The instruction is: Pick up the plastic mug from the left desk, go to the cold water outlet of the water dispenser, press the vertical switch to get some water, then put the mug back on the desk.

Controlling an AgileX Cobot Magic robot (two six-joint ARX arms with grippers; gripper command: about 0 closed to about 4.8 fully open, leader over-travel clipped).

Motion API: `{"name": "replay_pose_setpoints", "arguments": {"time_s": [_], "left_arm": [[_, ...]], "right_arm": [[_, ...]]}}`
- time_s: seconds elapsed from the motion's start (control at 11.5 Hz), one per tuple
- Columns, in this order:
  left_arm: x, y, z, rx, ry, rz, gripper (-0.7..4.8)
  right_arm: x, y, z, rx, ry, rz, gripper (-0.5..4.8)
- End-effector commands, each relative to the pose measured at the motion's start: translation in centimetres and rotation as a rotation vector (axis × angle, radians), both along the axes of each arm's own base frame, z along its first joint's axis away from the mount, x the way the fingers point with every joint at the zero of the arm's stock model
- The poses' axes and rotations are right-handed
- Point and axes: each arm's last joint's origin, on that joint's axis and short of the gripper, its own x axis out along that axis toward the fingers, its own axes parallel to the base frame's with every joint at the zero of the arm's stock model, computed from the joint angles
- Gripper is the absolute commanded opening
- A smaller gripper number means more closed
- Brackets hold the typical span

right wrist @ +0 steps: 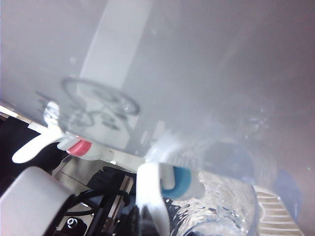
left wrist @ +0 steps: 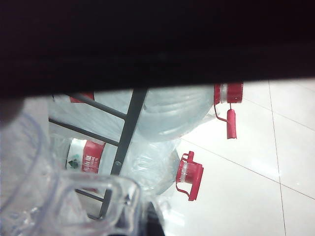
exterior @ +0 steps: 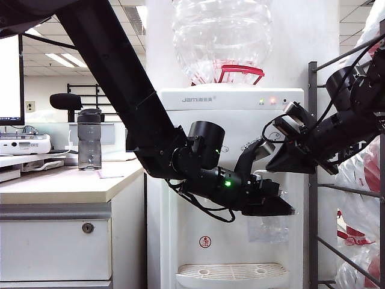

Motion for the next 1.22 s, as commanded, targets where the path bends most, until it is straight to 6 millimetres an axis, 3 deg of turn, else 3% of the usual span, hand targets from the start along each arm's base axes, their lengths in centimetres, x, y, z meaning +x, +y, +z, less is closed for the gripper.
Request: {"name": "replay_pose_setpoints", "arguments": {"time_s": [0.09, 1.22], "left_arm": [[0.11, -0.18, 1.01, -0.03, -0.034, -0.011, -0.06], [0.13, -0.15, 1.01, -0.03, -0.034, -0.01, -0.06]], "right_arm": [[-0.08, -0.02, -0.93, -0.013, 0.075, -0.042, -0.06], [-0.21, -0.08, -1.16, -0.025, 0.103, -0.059, -0.06]]}}
